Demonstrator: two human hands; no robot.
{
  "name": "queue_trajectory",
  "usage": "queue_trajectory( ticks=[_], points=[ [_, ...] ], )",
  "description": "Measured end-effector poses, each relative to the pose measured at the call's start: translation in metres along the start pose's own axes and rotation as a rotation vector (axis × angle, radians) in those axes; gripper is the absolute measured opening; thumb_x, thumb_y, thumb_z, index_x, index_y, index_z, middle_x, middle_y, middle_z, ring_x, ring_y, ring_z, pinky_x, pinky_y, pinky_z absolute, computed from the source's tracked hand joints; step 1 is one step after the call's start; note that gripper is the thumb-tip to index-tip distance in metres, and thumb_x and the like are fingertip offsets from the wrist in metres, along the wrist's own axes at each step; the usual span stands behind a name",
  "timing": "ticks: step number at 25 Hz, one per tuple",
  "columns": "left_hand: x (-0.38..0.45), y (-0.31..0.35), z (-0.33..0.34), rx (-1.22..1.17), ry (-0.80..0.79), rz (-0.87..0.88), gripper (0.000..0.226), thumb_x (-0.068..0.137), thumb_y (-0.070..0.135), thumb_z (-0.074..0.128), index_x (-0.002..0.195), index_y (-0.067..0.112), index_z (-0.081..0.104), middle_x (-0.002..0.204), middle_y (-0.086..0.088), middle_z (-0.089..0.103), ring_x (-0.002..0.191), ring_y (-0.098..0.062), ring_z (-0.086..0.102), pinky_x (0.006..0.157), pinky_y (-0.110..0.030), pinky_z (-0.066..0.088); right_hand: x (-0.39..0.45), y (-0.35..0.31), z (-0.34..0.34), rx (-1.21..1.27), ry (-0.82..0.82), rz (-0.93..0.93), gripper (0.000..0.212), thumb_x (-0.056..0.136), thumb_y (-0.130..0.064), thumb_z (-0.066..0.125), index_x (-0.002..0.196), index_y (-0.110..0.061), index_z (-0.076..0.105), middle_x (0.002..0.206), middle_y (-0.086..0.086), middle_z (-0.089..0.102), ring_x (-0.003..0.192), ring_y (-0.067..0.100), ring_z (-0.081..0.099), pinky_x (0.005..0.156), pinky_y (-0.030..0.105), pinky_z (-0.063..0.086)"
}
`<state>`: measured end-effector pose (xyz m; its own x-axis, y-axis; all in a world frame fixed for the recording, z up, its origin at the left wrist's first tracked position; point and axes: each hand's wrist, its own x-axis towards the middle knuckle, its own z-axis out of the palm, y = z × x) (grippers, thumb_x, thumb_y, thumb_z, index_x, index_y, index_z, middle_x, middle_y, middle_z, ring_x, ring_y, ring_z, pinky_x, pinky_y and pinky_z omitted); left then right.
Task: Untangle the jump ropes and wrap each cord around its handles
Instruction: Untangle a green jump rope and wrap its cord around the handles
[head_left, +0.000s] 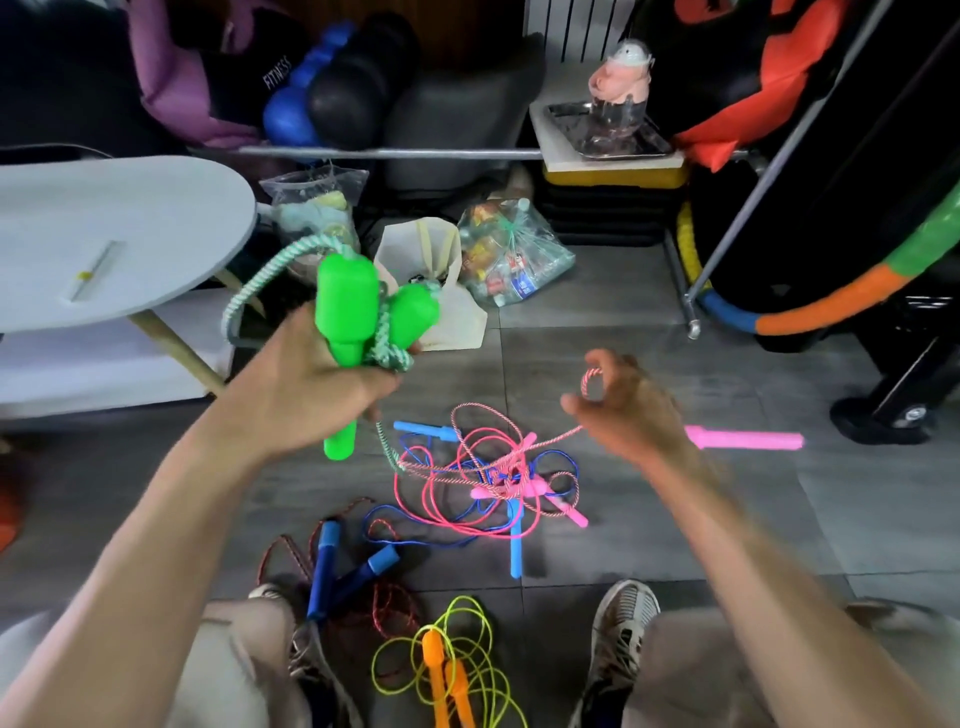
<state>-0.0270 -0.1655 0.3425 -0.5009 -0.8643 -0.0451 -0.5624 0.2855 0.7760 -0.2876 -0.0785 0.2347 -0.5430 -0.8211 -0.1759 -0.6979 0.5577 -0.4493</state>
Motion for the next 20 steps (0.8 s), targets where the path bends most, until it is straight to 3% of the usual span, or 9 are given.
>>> queue_trajectory(
  ticks=[2, 4, 7, 9, 10, 13, 16, 18, 20],
  points=[
    [-0.008, 0.006, 0.004, 0.095, -0.108, 0.097, 0.008, 0.078, 0.008, 0.071, 0.085, 0.009, 0.067, 0.066, -0.001, 0.064, 0.053, -0.007, 0.055, 0.055, -0.022, 0.051, -0.011, -0.017, 0.011, 0.056, -0.145, -0.189, 0.089, 0.073, -0.039, 0.076, 0.147, -0.035, 0.027, 0.147, -0.006, 0.039, 0.126, 0.025, 0.048, 0.102, 0.042, 0.042],
    [-0.015, 0.012, 0.008, -0.138, -0.275, 0.201, 0.013, 0.081, 0.0, 0.07, 0.092, 0.004, 0.066, 0.065, 0.0, 0.061, 0.055, -0.006, 0.054, 0.053, -0.017, 0.046, -0.026, -0.042, 0.026, 0.341, -0.408, -0.316, 0.101, 0.068, -0.033, 0.085, 0.149, -0.039, 0.024, 0.146, -0.014, 0.041, 0.123, 0.013, 0.05, 0.101, 0.031, 0.045],
    [-0.019, 0.013, -0.002, -0.594, -0.375, 0.291, 0.02, 0.074, 0.01, 0.069, 0.094, 0.013, 0.068, 0.07, -0.006, 0.061, 0.056, -0.024, 0.053, 0.05, -0.024, 0.047, -0.042, -0.069, 0.055, 0.287, -0.631, -0.383, 0.074, 0.078, -0.016, 0.075, 0.142, -0.027, 0.039, 0.114, -0.02, 0.057, 0.078, -0.001, 0.058, 0.07, 0.01, 0.043],
    [-0.019, 0.009, -0.015, -0.742, -0.282, 0.301, 0.024, 0.069, 0.008, 0.068, 0.09, 0.019, 0.069, 0.067, -0.008, 0.06, 0.049, -0.024, 0.048, 0.045, -0.02, 0.042, -0.043, -0.074, 0.073, 0.249, -0.699, -0.344, 0.068, 0.08, -0.009, 0.063, 0.141, -0.03, 0.041, 0.121, -0.012, 0.059, 0.061, 0.001, 0.054, 0.058, 0.014, 0.043],
    [-0.02, 0.008, -0.021, -0.782, -0.218, 0.295, 0.023, 0.07, 0.006, 0.062, 0.088, 0.019, 0.069, 0.065, -0.008, 0.06, 0.045, -0.022, 0.045, 0.044, -0.019, 0.04, -0.04, -0.073, 0.08, 0.21, -0.709, -0.343, 0.063, 0.081, -0.009, 0.06, 0.139, -0.029, 0.045, 0.126, -0.007, 0.059, 0.067, 0.004, 0.057, 0.062, 0.018, 0.046],
    [-0.024, 0.0, -0.038, -0.81, -0.044, 0.224, 0.025, 0.076, 0.001, 0.047, 0.086, 0.016, 0.065, 0.065, -0.006, 0.059, 0.04, -0.017, 0.042, 0.043, -0.018, 0.036, -0.025, -0.061, 0.091, 0.132, -0.665, -0.281, 0.049, 0.079, -0.004, 0.056, 0.123, -0.024, 0.06, 0.119, -0.003, 0.065, 0.09, 0.018, 0.065, 0.076, 0.031, 0.055],
    [-0.018, -0.024, -0.052, -0.747, 0.205, -0.021, 0.018, 0.08, 0.003, 0.052, 0.087, 0.016, 0.063, 0.07, -0.004, 0.063, 0.043, -0.016, 0.046, 0.044, -0.017, 0.037, -0.014, -0.054, 0.086, 0.294, -0.599, -0.149, 0.044, 0.083, 0.0, 0.054, 0.118, -0.025, 0.059, 0.107, -0.004, 0.065, 0.06, 0.012, 0.064, 0.064, 0.035, 0.054],
    [-0.015, -0.039, -0.06, -0.718, 0.371, -0.159, 0.016, 0.081, 0.008, 0.058, 0.088, 0.021, 0.065, 0.075, -0.002, 0.068, 0.045, -0.015, 0.051, 0.048, -0.019, 0.04, -0.005, -0.057, 0.07, 0.419, -0.391, -0.117, 0.011, 0.09, -0.011, 0.061, 0.097, -0.019, 0.065, 0.079, -0.001, 0.067, 0.039, 0.0, 0.052, 0.051, 0.026, 0.047],
    [-0.014, -0.046, -0.068, -0.707, 0.478, -0.188, 0.017, 0.079, 0.013, 0.062, 0.091, 0.024, 0.065, 0.083, -0.001, 0.07, 0.048, -0.015, 0.055, 0.05, -0.02, 0.042, 0.0, -0.065, 0.045, 0.482, -0.188, -0.12, 0.01, 0.089, -0.019, 0.068, 0.079, -0.019, 0.065, 0.059, -0.003, 0.061, 0.032, -0.002, 0.042, 0.039, 0.018, 0.037]
  ],
)
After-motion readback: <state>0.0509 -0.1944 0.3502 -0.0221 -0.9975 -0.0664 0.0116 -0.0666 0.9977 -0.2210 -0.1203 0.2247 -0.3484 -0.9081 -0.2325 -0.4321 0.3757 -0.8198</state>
